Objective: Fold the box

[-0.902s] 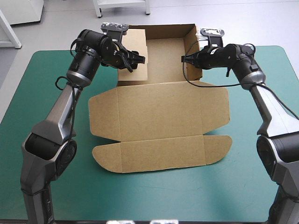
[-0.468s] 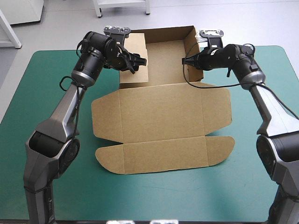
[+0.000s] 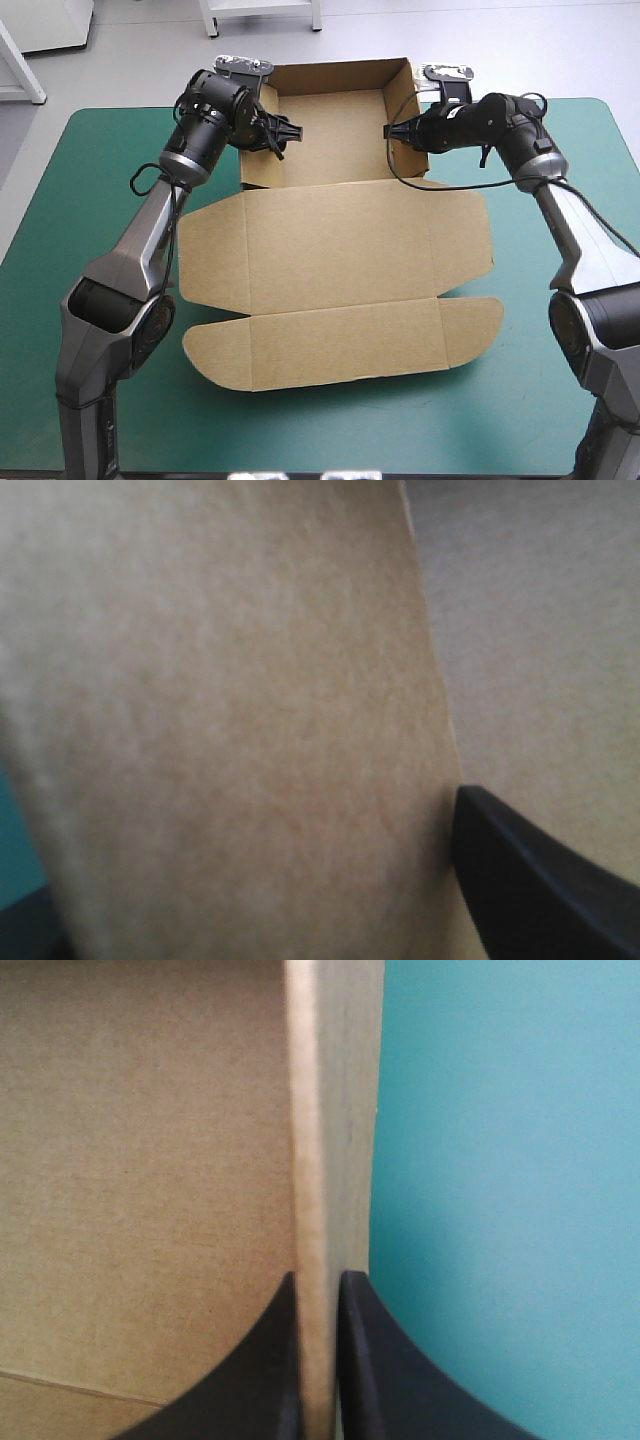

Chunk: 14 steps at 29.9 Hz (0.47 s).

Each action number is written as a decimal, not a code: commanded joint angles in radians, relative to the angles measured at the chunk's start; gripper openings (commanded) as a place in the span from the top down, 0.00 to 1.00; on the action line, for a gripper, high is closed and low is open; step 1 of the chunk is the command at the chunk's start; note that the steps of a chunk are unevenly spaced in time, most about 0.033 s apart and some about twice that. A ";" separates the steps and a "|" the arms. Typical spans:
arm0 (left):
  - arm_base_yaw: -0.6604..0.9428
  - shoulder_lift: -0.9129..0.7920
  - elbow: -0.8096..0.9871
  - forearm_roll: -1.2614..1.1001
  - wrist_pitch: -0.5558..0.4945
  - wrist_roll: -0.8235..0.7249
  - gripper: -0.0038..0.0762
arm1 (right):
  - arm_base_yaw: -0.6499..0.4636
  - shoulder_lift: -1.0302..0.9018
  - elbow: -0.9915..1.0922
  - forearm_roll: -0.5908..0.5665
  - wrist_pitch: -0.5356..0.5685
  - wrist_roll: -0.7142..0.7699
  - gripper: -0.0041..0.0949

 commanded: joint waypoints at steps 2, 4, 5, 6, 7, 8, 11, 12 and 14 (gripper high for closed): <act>0.003 -0.053 -0.022 0.081 0.040 0.012 0.31 | 0.005 -0.079 -0.039 0.113 -0.046 0.002 0.96; 0.006 -0.053 -0.022 0.072 0.024 0.012 0.31 | 0.005 -0.079 -0.039 0.115 -0.046 0.002 0.96; 0.006 -0.053 -0.022 0.068 0.013 0.015 0.31 | 0.005 -0.079 -0.039 0.115 -0.046 0.002 0.96; 0.006 -0.055 -0.022 0.061 0.000 0.016 0.31 | 0.005 -0.079 -0.039 0.111 -0.042 0.002 0.96; 0.006 -0.055 -0.022 0.054 -0.005 0.020 0.31 | 0.005 -0.079 -0.039 0.111 -0.042 0.002 0.96; 0.006 -0.055 -0.022 0.043 -0.005 0.020 0.31 | 0.005 -0.079 -0.039 0.106 -0.040 0.002 0.96; 0.006 -0.055 -0.022 0.003 0.008 0.023 0.33 | 0.005 -0.079 -0.039 0.084 -0.038 0.002 0.96; 0.006 -0.055 -0.022 -0.004 0.013 0.023 0.35 | 0.005 -0.079 -0.039 0.072 -0.034 0.004 0.96; 0.006 -0.053 -0.022 -0.030 0.023 0.023 0.42 | 0.005 -0.079 -0.039 0.040 -0.026 0.018 0.96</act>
